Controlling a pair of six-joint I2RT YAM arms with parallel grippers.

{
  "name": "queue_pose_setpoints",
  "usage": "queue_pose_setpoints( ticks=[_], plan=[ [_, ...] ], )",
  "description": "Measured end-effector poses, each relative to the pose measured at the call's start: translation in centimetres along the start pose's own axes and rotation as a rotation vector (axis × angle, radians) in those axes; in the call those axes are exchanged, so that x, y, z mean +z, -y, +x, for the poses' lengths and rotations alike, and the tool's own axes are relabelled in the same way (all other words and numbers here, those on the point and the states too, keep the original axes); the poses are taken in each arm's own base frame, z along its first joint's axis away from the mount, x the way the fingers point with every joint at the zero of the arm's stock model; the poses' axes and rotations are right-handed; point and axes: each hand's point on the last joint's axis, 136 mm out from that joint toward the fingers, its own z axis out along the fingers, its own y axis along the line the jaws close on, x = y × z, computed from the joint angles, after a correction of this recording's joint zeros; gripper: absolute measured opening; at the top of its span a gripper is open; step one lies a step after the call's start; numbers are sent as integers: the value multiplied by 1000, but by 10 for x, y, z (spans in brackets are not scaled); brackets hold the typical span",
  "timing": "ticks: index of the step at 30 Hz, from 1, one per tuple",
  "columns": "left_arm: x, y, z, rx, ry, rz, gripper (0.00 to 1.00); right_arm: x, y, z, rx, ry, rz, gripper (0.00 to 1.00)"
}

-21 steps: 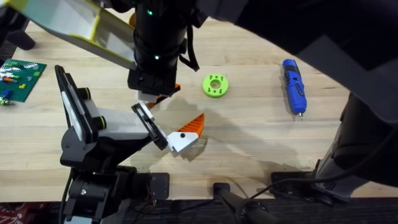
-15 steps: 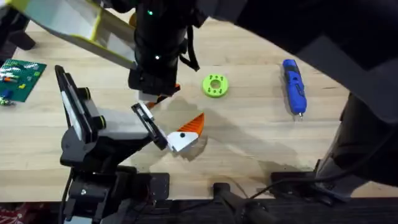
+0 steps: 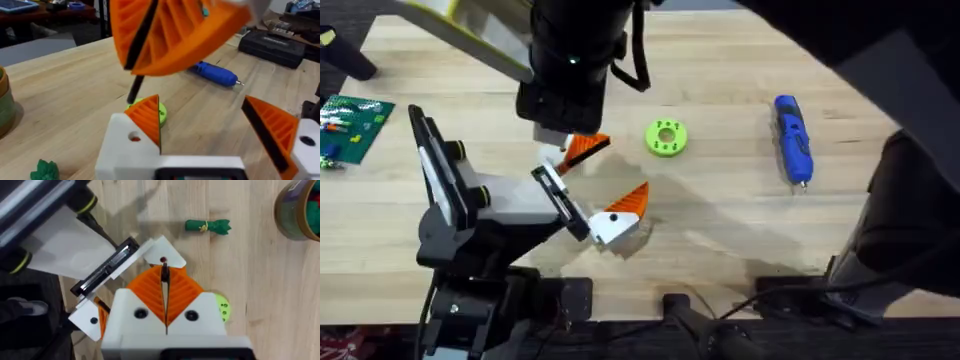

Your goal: Pick up the gripper from the table and insert it into the empty holder that is missing its gripper. Then pick up a screw, insert it into the mounting hole, and use the screwdriver to tighten it. Finally, clean up the table by picking up the vegetable and placing it into the bucket.

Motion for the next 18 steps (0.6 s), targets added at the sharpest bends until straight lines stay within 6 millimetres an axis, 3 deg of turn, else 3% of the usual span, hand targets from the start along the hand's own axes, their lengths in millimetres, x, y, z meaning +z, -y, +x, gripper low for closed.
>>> queue_pose_setpoints(
  ticks=[18],
  plan=[
    [0, 0, 0, 0, 0, 0, 985, 0, -1, 5, 3, -18, -7, 6]
  ],
)
